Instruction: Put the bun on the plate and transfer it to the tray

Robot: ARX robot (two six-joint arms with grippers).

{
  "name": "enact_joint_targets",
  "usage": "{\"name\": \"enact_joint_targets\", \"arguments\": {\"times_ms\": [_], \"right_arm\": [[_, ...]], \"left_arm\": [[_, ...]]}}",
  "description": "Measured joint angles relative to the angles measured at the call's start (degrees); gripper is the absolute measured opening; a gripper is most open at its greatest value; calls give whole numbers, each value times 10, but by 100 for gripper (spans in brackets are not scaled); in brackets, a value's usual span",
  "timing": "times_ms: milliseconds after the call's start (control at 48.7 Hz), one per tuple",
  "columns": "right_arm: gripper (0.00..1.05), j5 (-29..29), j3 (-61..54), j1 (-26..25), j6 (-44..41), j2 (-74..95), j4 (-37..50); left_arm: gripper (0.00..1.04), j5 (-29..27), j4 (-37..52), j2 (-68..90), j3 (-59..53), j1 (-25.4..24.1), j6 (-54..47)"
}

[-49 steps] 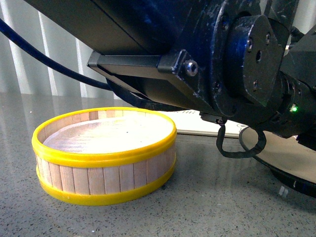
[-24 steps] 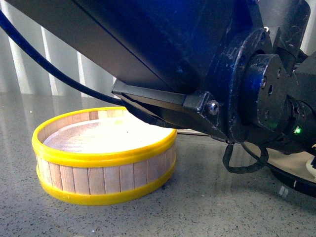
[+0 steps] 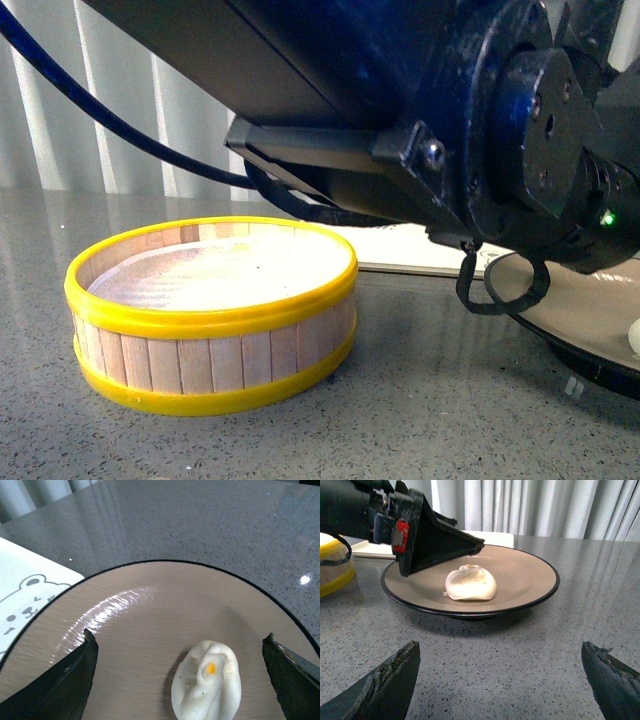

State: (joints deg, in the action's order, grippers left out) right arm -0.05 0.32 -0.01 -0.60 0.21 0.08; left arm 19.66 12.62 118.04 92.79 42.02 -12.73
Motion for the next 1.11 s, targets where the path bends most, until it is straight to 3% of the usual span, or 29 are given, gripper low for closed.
{"name": "enact_joint_targets", "arguments": {"times_ms": [246,349,678,698,739,781,842,986,1109], "right_arm": [[96,0,0,0,0,0,0],[96,0,0,0,0,0,0],[96,0,0,0,0,0,0],[96,0,0,0,0,0,0],[96,0,0,0,0,0,0],[96,-2,0,0,0,0,0],[96,1,0,0,0,0,0],[96,-1,0,0,0,0,0],[96,0,0,0,0,0,0]], "left_arm": [[98,-57,15,-30,6,-28,10],[98,-141,-15,-31,31,-50,15],[98,-150,-18,-31,32,-59,23],[95,-184,-1,-31,25,-52,31],[86,-332,70,-48,-22,-50,61],[77,-431,135,-85,-98,-55,85],[65,-495,205,-155,-214,-80,104],[32,-463,300,-315,-455,-167,122],[6,-402,334,-386,-597,-204,126]]}}
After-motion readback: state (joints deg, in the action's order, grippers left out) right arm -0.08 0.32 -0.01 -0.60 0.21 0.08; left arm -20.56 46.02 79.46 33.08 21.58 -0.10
